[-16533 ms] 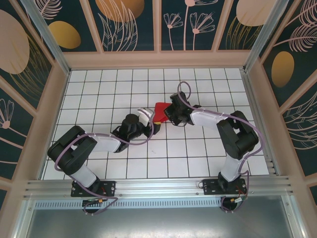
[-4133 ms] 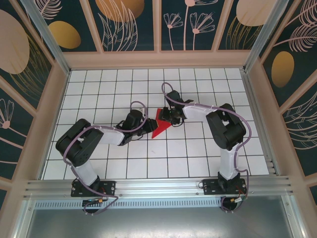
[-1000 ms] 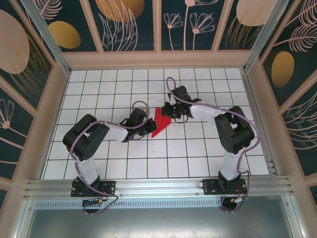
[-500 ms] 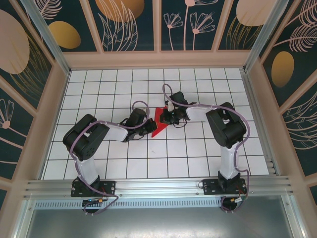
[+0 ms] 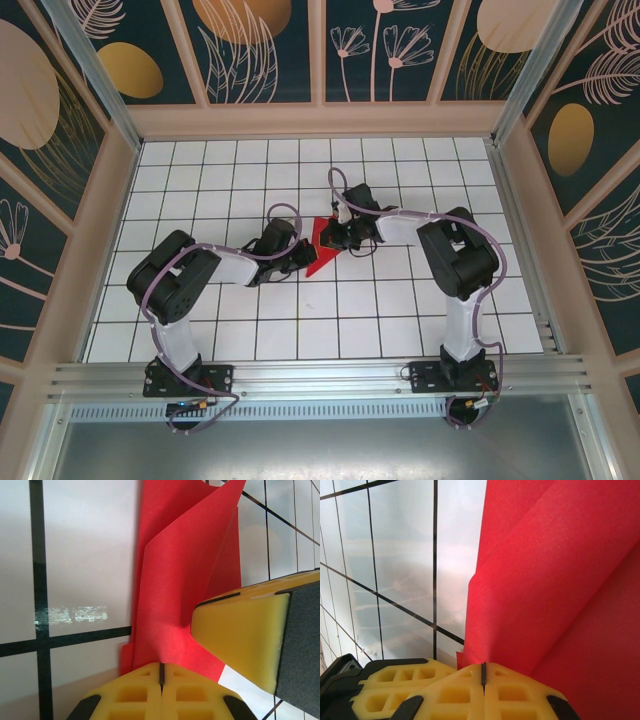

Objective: Fold a paper plane with a square sheet of paper (pick it up from the middle)
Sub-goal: Fourth fold the wing at the center of the table.

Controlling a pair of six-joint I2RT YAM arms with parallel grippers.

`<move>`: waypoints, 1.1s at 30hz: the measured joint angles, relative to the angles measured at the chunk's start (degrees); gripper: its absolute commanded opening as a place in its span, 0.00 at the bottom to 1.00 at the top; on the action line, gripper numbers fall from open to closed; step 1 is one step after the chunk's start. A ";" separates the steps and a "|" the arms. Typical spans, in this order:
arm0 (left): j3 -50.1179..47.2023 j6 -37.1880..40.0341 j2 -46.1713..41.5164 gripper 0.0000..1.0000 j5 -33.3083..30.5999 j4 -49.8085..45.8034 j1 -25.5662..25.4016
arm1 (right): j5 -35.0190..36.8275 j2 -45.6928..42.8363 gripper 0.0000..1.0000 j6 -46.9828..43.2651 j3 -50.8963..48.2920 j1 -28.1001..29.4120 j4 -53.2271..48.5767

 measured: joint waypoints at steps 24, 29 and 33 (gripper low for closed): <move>0.07 0.44 0.00 0.00 -0.31 -0.24 -0.09 | 5.35 2.36 0.02 0.68 3.67 1.40 -5.33; 0.28 0.85 0.00 0.00 -0.31 -0.66 -0.11 | 5.18 2.12 0.01 0.22 3.67 1.36 -4.87; 0.52 1.07 0.00 0.00 -0.28 -1.20 -0.11 | 5.62 1.81 0.01 0.00 3.67 1.44 -3.98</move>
